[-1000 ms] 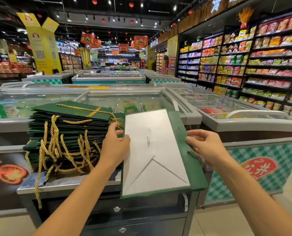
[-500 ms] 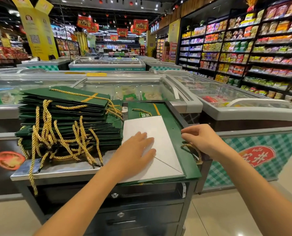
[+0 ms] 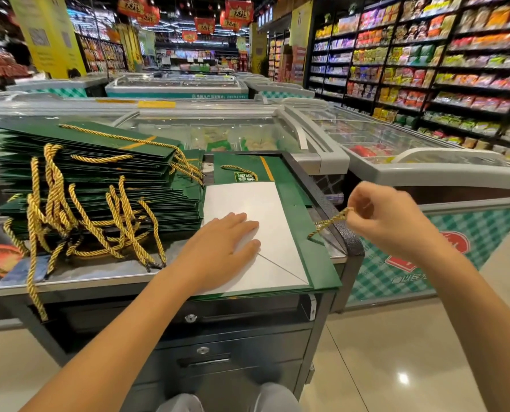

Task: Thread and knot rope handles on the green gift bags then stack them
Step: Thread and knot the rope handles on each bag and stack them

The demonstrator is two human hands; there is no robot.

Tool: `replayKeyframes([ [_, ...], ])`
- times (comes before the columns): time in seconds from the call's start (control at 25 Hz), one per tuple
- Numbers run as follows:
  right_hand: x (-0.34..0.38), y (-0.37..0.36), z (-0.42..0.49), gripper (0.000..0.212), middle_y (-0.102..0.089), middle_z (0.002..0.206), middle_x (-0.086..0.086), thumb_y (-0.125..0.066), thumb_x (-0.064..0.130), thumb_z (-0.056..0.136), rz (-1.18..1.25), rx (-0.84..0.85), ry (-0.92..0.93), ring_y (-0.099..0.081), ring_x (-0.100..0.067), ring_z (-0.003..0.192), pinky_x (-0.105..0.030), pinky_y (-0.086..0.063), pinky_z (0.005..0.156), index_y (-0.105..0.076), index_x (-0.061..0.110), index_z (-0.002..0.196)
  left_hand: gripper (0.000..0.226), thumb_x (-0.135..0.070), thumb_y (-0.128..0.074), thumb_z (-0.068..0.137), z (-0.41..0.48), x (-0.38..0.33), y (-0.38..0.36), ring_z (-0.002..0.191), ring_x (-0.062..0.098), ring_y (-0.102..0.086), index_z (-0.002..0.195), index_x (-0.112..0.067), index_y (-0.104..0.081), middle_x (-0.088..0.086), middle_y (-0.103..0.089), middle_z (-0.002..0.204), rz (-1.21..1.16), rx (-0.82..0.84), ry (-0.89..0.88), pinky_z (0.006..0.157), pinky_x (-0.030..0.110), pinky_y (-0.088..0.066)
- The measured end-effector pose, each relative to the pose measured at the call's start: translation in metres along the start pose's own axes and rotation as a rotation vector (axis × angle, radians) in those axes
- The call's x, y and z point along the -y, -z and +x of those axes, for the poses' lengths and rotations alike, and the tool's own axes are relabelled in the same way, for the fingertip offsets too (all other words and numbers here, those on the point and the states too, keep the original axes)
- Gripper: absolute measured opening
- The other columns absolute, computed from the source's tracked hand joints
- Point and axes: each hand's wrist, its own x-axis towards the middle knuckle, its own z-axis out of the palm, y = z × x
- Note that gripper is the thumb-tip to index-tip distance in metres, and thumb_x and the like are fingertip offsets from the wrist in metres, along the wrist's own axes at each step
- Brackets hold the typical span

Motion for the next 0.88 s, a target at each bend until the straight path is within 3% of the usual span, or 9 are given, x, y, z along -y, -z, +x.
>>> replayKeyframes([
  [0.16,-0.001,0.001,0.02,0.013,-0.062,0.085,0.003,-0.073,0.01,0.087,-0.161,-0.271,0.174,-0.057,-0.022,0.07,-0.042,-0.053,0.065,-0.062,0.015,0.092,0.054,-0.056,-0.031,0.103,-0.005,0.002,0.0,0.152,0.004,-0.008,0.154,-0.039,-0.03,-0.014,-0.02,0.165,-0.034,0.015,0.0,0.125,0.032,-0.007],
  [0.32,-0.003,-0.02,0.036,0.013,-0.058,0.092,-0.009,-0.073,0.003,0.084,-0.384,-0.415,0.265,-0.05,-0.027,0.062,-0.032,-0.044,0.05,-0.066,0.006,0.095,0.054,-0.055,-0.033,0.103,-0.02,-0.001,0.003,0.151,0.002,-0.01,0.154,-0.039,-0.031,-0.016,-0.021,0.163,-0.039,0.018,-0.002,0.124,0.03,-0.007],
  [0.44,-0.012,-0.029,0.045,0.017,-0.057,0.095,-0.012,-0.069,0.003,0.091,-0.295,-0.404,0.272,-0.061,-0.032,0.066,-0.045,-0.058,0.06,-0.073,0.001,0.108,0.054,-0.055,-0.036,0.102,-0.031,-0.003,0.007,0.15,0.001,-0.013,0.153,-0.039,-0.032,-0.019,-0.023,0.162,-0.04,0.031,-0.002,0.122,0.028,-0.009],
  [0.52,-0.012,-0.026,0.049,0.02,-0.058,0.095,-0.002,-0.065,0.007,0.097,-0.086,-0.41,0.224,-0.061,-0.022,0.07,-0.038,-0.058,0.067,-0.073,0.003,0.114,0.054,-0.057,-0.038,0.1,-0.036,-0.002,0.01,0.149,0.003,-0.016,0.152,-0.04,-0.033,-0.019,-0.024,0.161,-0.051,0.04,0.002,0.123,0.031,-0.015],
  [0.6,-0.004,-0.021,0.051,0.018,-0.064,0.089,0.008,-0.065,0.016,0.099,0.167,-0.349,0.134,-0.067,-0.012,0.066,-0.027,-0.059,0.065,-0.075,0.009,0.112,0.054,-0.058,-0.041,0.099,-0.038,-0.003,0.015,0.148,0.005,-0.022,0.15,-0.041,-0.037,-0.018,-0.028,0.159,-0.042,0.062,0.007,0.122,0.035,-0.022],
  [0.72,0.012,-0.018,0.051,0.013,-0.074,0.085,-0.005,-0.067,0.017,0.097,0.505,-0.17,0.021,-0.074,-0.017,0.07,-0.028,-0.063,0.068,-0.076,0.011,0.106,0.042,-0.053,-0.046,0.098,-0.031,-0.01,0.03,0.132,0.011,-0.041,0.137,-0.038,-0.051,-0.014,-0.046,0.143,0.016,0.094,0.007,0.11,0.038,-0.037],
  [0.88,0.034,-0.025,0.052,0.016,-0.077,0.093,-0.007,-0.073,0.012,0.092,0.602,0.063,0.083,-0.076,-0.019,0.083,-0.029,-0.062,0.079,-0.075,0.01,0.108,0.028,-0.037,-0.048,0.101,-0.006,-0.015,0.042,0.106,0.014,-0.055,0.121,-0.027,-0.066,-0.006,-0.062,0.117,-0.003,0.024,0.038,0.091,0.035,-0.047],
])
